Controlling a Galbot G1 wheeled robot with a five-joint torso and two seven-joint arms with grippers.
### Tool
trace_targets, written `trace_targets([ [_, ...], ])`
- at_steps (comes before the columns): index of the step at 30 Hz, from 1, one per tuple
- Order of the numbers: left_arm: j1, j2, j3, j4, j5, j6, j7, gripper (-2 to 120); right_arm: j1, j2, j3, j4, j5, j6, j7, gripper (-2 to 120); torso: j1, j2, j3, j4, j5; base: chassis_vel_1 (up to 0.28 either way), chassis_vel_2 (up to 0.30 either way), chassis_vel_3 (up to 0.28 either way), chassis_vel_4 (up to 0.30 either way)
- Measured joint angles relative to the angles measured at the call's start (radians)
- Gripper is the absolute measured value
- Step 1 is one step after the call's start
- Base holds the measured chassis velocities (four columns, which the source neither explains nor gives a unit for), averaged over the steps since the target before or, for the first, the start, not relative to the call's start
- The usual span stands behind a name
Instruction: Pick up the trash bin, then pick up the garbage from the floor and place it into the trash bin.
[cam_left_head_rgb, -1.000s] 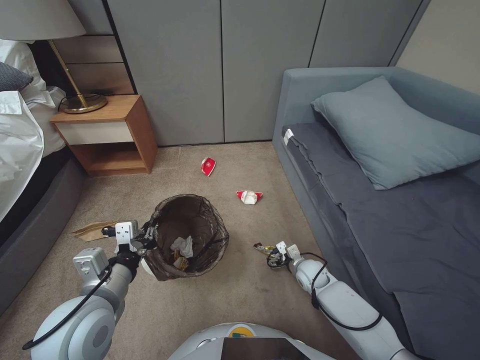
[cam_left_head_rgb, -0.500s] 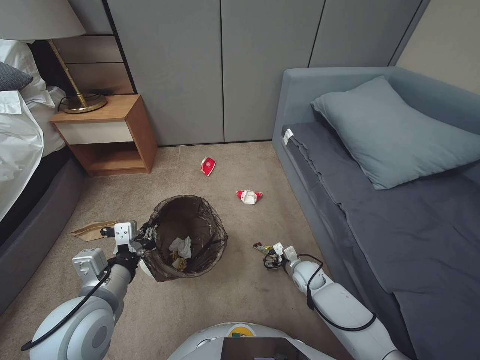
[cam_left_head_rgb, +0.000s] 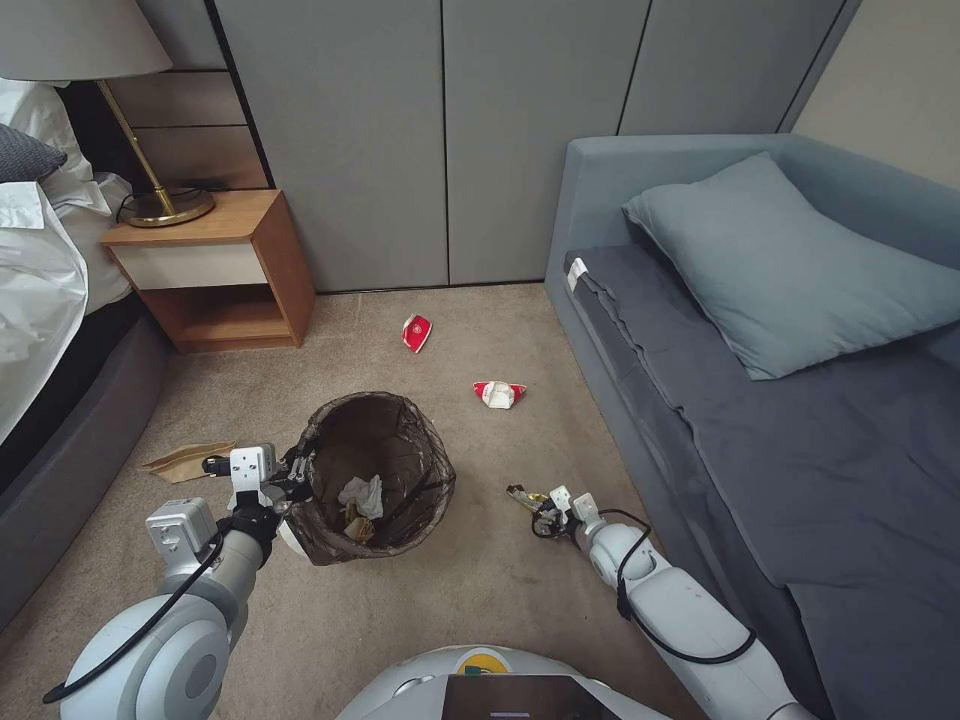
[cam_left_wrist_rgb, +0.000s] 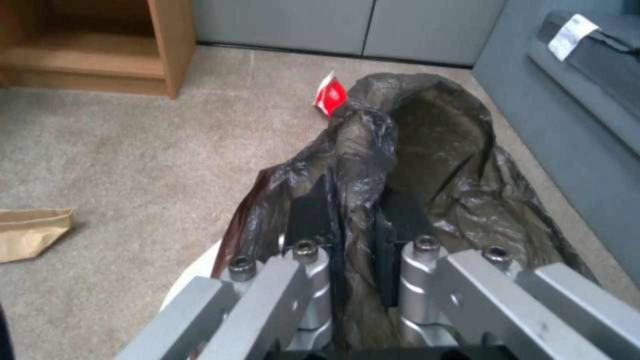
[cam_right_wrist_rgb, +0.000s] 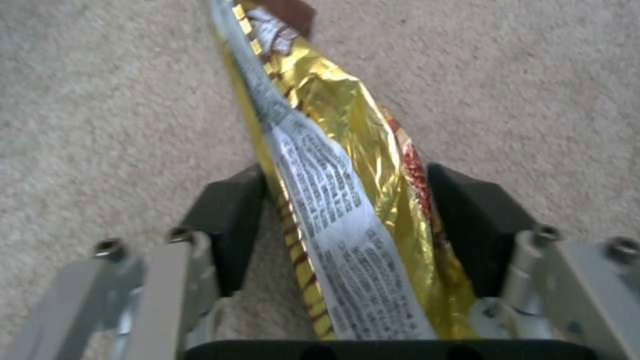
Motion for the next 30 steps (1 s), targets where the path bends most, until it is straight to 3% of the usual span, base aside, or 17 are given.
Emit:
trace_targets([
  [2, 0.002, 0.001, -0.003, 0.0, 0.0, -0.001, 0.0, 8, 0.001, 0.007, 0.01, -0.012, -0.005, 0.006, -0.004, 45, 0.0, 0.0, 0.0, 0.0002, 0.0003, 0.0, 0.0, 0.0, 0.0],
  [7, 0.005, 0.003, -0.003, 0.0, 0.002, -0.002, 0.001, 8, -0.001, 0.014, 0.022, -0.021, -0.013, 0.015, -0.01, 32, 0.0, 0.0, 0.0, 0.0002, 0.0003, 0.0, 0.0, 0.0, 0.0],
  [9, 0.005, 0.004, 0.0, 0.0, 0.006, -0.002, 0.001, 8, -0.004, 0.014, 0.033, -0.026, -0.022, 0.021, -0.012, 19, 0.0, 0.0, 0.0, -0.0001, -0.0001, 0.0, 0.0, 0.0, 0.0],
  [16, 0.006, 0.001, 0.009, 0.0, 0.016, -0.004, 0.002, 8, -0.013, 0.007, 0.047, -0.015, -0.029, 0.026, -0.009, 0, 0.0, 0.0, 0.0, -0.0003, -0.0006, 0.0, 0.0, 0.0, 0.0],
  [24, 0.007, -0.001, 0.01, 0.0, 0.019, -0.005, 0.003, 8, -0.04, -0.007, 0.084, 0.075, -0.03, 0.041, 0.005, 0, 0.0, 0.0, 0.0, -0.0003, -0.0002, 0.0, 0.0, 0.0, 0.0],
  [30, 0.005, 0.002, 0.008, 0.0, 0.017, -0.006, 0.003, 8, -0.113, -0.079, 0.169, 0.299, -0.018, 0.063, 0.024, 0, 0.0, 0.0, 0.0, -0.0005, -0.0002, 0.0, 0.0, 0.0, 0.0],
])
